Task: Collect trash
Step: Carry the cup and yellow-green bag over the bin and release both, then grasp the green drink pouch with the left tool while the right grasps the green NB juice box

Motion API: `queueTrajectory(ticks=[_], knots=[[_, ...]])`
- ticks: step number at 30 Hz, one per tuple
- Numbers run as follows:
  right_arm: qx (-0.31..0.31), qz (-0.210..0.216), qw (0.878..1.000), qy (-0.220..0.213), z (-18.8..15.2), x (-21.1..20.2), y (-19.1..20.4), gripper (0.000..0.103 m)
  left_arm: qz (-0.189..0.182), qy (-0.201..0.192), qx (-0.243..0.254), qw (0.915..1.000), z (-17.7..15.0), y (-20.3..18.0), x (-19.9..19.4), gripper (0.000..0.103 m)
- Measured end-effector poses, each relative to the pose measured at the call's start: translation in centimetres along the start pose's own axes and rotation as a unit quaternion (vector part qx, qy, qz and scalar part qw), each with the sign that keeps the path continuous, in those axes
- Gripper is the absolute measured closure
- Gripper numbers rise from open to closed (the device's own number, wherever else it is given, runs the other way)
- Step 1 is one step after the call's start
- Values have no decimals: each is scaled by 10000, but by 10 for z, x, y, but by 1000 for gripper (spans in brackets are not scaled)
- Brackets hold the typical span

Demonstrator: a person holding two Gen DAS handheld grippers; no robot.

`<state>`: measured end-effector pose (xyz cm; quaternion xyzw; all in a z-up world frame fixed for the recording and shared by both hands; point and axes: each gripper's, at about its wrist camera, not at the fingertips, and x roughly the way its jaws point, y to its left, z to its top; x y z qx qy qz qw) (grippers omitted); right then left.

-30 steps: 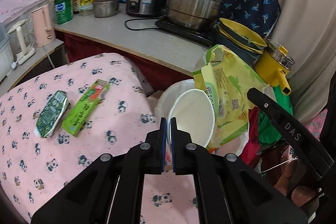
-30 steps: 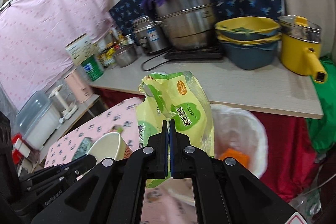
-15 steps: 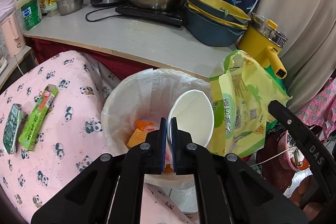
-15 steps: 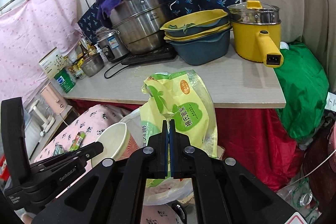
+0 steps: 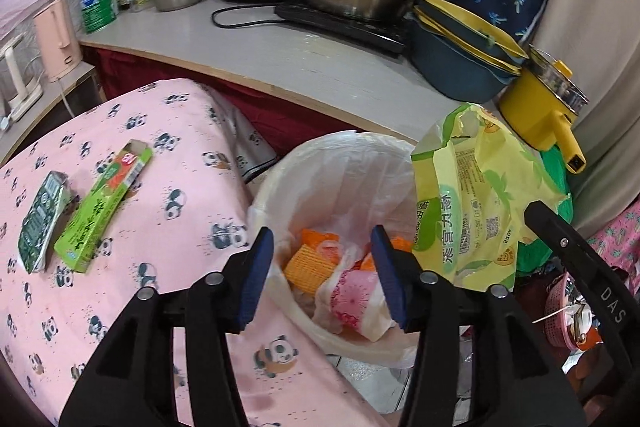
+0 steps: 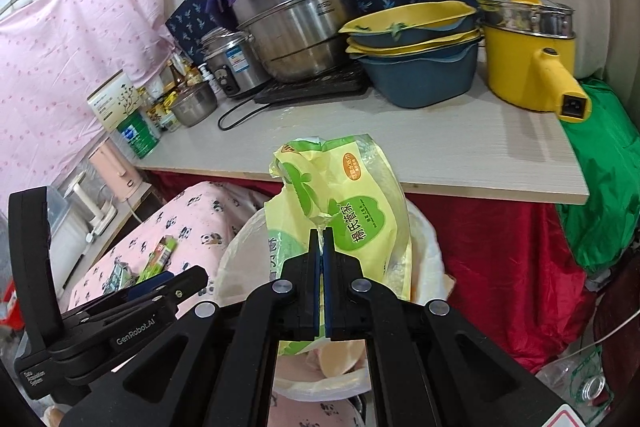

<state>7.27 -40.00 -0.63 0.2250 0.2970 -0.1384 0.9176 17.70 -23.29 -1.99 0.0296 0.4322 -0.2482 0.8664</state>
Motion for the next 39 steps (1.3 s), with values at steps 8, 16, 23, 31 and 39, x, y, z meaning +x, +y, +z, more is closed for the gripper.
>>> queueTrajectory(ticks=[8,16,23,31,39], knots=[[-163,70,9998,78,-4,12,25,94,294,-87,-298,9991,-5,36,-13,33],[-204,205,9996,76,-8,6,44,89,495,-171,-566,9970,-13,69,-30,30],[-419,426,9981,147,-16,6,81,79,764,-284,-720,9941,-21,100,-49,23],[-679,751,9940,410,-37,19,135,68,1249,-353,-763,9886,-35,148,-67,19],[-971,1062,9863,808,-67,40,192,64,1618,-346,-937,9818,-47,204,-78,17]])
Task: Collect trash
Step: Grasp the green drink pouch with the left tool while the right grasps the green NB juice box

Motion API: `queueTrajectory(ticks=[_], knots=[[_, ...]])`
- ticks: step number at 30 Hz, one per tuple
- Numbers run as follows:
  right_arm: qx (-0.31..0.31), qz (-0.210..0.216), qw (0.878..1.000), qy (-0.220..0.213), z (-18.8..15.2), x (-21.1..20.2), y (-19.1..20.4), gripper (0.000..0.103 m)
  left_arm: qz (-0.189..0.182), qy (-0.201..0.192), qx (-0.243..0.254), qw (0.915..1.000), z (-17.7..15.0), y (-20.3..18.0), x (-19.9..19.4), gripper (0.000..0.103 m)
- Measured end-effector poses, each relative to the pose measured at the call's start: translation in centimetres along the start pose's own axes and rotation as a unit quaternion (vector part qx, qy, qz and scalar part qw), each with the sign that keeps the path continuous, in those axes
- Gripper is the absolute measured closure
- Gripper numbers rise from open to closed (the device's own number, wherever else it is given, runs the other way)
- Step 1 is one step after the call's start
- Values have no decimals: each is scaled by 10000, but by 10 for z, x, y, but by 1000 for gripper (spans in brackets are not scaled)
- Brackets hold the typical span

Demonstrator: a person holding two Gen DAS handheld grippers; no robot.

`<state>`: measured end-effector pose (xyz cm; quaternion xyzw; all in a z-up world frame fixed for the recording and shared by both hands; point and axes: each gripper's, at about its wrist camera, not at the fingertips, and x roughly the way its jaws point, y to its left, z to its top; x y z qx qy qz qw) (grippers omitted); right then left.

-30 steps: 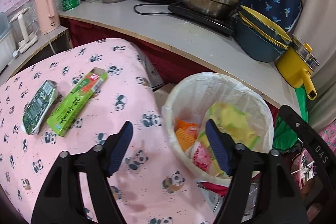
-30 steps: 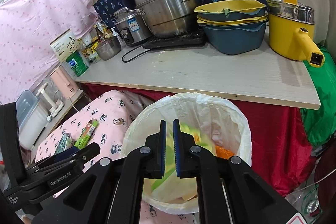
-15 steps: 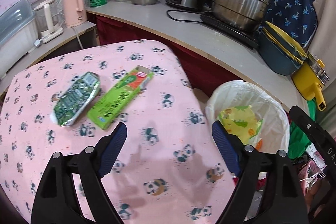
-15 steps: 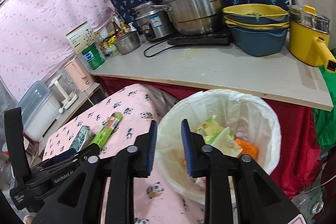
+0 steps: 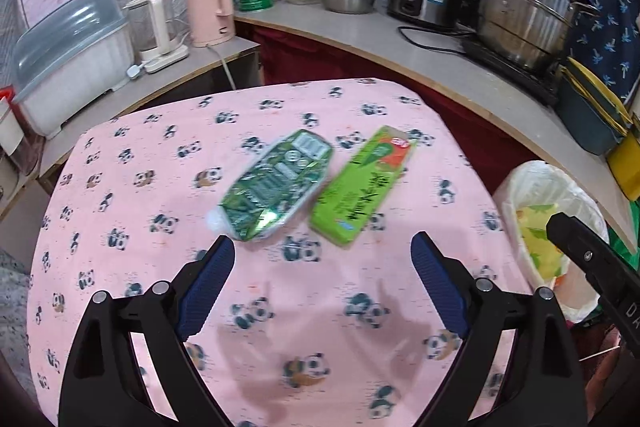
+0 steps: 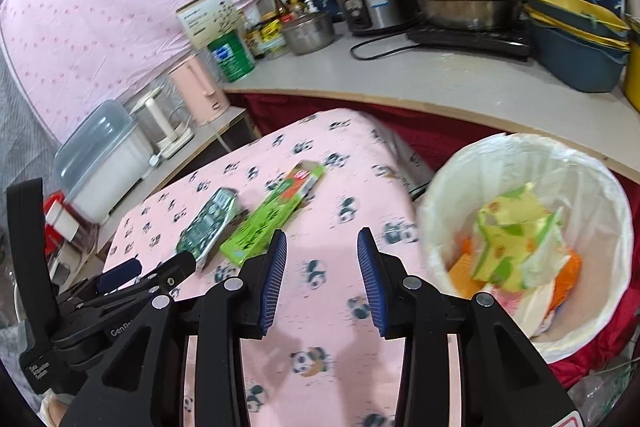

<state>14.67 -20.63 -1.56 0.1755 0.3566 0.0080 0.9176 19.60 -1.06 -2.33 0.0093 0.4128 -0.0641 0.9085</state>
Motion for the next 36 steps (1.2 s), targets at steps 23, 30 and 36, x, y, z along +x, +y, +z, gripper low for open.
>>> queueTrajectory(ticks=[23,30,36], knots=[[187,408,9942,976,-6,137,59,54,45,81,806,9967,17,64,66,13],[282,356,9925,1138,-1,170,53,54,-45,145,1094,9939,20,56,92,13],[206,363,9929,1111,2,183,56,53,-214,234,1116,9932,25,53,112,12]])
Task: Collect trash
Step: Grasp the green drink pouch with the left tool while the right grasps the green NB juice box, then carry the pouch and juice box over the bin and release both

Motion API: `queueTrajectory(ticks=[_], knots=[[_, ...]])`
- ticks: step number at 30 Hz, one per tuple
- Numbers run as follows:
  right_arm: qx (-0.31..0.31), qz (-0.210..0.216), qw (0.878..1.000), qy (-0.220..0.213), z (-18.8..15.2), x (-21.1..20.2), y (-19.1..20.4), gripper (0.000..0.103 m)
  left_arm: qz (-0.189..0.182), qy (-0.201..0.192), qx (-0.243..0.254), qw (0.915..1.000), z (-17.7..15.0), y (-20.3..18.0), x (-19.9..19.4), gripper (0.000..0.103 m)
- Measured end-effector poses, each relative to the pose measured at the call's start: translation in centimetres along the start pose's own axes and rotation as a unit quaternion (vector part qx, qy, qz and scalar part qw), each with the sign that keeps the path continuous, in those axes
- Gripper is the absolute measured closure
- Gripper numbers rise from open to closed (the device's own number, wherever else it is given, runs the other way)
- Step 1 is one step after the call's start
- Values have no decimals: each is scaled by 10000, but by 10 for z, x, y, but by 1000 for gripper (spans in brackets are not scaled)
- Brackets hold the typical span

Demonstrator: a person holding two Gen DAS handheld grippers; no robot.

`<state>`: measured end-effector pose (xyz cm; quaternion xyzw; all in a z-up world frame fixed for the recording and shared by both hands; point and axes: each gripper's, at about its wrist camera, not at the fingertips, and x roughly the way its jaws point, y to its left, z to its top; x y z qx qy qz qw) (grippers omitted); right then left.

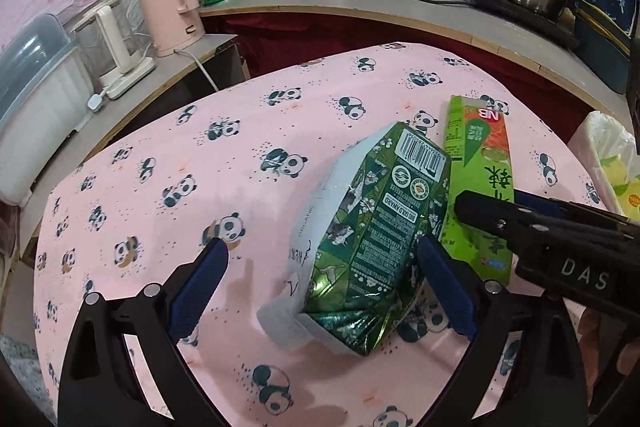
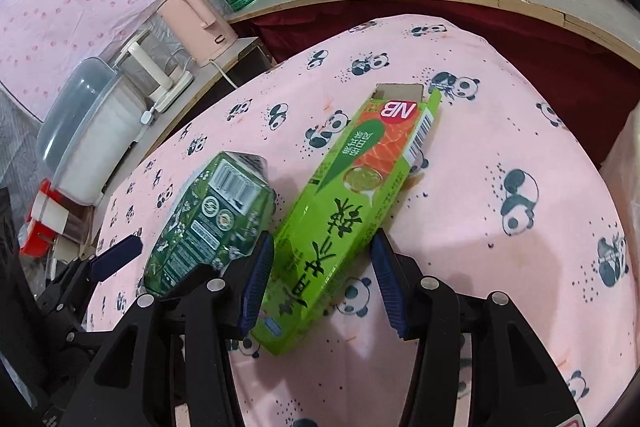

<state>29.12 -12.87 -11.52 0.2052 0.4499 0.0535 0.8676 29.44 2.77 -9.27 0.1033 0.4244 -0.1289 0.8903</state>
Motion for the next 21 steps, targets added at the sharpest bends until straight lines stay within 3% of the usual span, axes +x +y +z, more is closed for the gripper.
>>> queueTrajectory(ticks=[3,4,6,11,21], knots=[[-58,14,10000,-19,3,4,3,53,-138,73,-66,9999,1,-1,7,12],[-83,8,10000,-26,4,5,4,57,-182,100,-103,9997,1,-2,9,16],[-125,-3,9999,-9,2,7,6,68,-327,198,-149,9992,0,-3,13,32],[-76,121,9999,-7,-3,4,5,72,-243,141,-297,9992,-6,-7,6,42],[-60,45,9999,-123,-26,-35,-5,82,-393,301,-663,9966,-31,-23,-23,50]])
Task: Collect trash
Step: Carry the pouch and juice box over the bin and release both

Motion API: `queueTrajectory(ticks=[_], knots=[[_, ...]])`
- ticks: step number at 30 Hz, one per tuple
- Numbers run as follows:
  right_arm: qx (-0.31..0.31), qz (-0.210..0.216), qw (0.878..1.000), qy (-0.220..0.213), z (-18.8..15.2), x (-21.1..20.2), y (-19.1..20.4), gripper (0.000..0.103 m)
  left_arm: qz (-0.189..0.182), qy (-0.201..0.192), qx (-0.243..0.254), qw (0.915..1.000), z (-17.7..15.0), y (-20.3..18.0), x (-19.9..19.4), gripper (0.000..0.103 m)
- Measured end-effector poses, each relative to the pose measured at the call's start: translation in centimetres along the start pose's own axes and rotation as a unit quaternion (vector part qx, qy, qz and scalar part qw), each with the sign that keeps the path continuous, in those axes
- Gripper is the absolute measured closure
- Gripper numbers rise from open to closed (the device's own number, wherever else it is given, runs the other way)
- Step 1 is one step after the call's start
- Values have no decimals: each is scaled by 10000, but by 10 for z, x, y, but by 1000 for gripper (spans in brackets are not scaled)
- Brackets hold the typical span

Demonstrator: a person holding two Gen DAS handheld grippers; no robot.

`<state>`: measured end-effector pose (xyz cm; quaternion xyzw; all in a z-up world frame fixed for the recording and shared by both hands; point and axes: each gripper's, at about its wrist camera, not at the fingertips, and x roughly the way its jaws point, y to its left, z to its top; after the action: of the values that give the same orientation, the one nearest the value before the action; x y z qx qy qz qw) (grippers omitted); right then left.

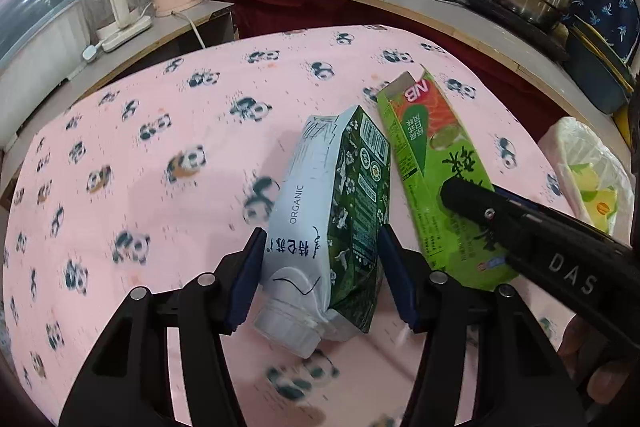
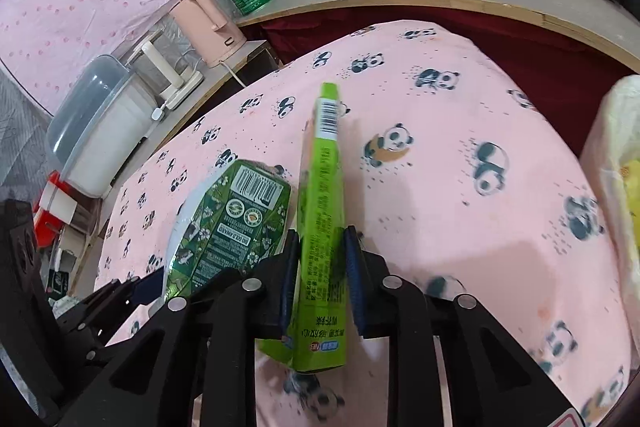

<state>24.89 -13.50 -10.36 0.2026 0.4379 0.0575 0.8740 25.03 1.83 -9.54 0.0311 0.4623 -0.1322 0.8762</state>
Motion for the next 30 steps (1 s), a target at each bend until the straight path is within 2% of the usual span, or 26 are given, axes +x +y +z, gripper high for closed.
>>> queueTrajectory(ticks=[5,13,21,30], knots=[[46,-106,9999,-96,-16,-32,-13,82,-115,136,-134,9998,-18,-17,-16,54],[99,-310,9989,-323,-41,-86,-34,82,-224,199,-74,9995,-42,-58,-44,58],[231,-456,9967,-635,-56,-137,-57,82,-350,80,104,9993,-48,-95,-72,64],[424,-587,9927,-966,-67,-182,-83,82,-501,-80,395,9979,-49,-138,-93,65]])
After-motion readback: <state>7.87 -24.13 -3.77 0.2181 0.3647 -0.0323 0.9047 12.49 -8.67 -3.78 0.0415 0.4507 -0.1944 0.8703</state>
